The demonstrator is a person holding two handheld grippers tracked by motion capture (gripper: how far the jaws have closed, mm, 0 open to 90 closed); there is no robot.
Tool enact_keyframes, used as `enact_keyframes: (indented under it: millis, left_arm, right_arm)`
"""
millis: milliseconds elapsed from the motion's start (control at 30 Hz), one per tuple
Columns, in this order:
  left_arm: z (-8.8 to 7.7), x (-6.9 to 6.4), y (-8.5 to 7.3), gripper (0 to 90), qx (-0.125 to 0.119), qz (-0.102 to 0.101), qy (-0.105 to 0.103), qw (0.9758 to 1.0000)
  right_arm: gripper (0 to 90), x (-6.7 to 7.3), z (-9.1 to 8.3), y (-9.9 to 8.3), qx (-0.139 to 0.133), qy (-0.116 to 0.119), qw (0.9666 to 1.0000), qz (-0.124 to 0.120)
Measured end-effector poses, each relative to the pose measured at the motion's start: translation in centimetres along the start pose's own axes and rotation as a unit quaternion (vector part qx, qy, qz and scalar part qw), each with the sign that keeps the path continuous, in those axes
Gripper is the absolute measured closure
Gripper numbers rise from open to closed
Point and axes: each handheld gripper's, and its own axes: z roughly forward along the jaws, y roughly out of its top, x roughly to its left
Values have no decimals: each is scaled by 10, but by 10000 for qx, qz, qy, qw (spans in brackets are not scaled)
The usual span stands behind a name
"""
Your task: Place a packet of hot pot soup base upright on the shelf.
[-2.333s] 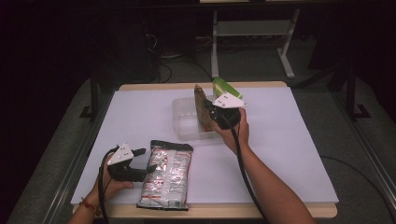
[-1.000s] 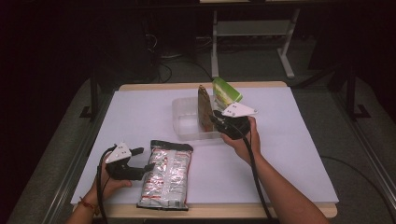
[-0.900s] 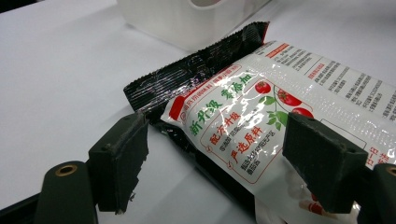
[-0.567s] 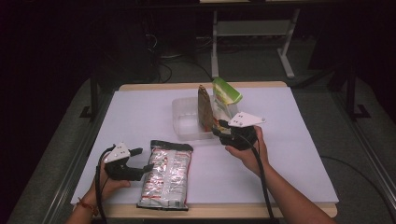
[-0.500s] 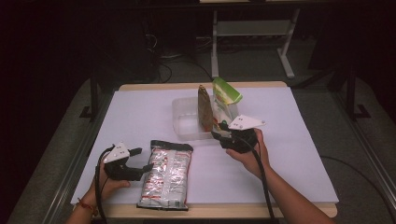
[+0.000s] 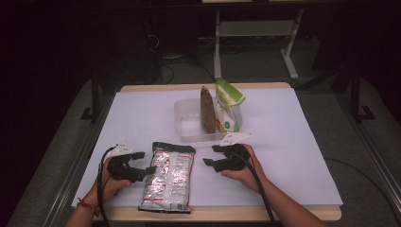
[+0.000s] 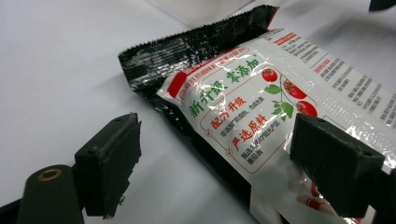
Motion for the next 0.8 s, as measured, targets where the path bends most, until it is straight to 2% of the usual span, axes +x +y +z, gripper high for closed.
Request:
enact_keyframes:
  millis: [33,100,133,167,200,400,567,600,733,800]
  left_arm:
    - [1,1,0,159,25,-91,-89,9999]
    - [2,1,-1,160,48,-194,-157,9997]
    - [2,1,-1,153,65,-234,-256,9994]
    - [3,1,-2,153,90,-267,-350,9990]
    - [7,-1,-3,146,199,-348,-591,9974]
    - [11,-5,-3,144,304,-461,-811,9952]
    - [13,-7,-2,109,348,-497,-784,9951]
    - [15,-11,-1,93,369,-513,-737,9953]
    - [21,-20,2,59,414,-382,-693,9960]
    - [24,-25,3,60,420,-341,-745,9958]
  right_arm:
    - [336,3,6,0,49,102,9999,35]
    - [333,4,8,0,61,131,9999,43]
    - [315,7,14,-1,114,239,9996,72]
    - [315,7,14,-1,114,239,9996,72]
    - [307,8,17,-1,167,324,9993,108]
    - [281,11,21,-2,243,483,9985,126]
    - [264,10,24,-4,316,696,9967,262]
    - [251,11,26,-4,375,815,9954,328]
    - [226,13,34,-4,490,1094,9917,462]
    - [230,14,38,-4,545,1208,9899,504]
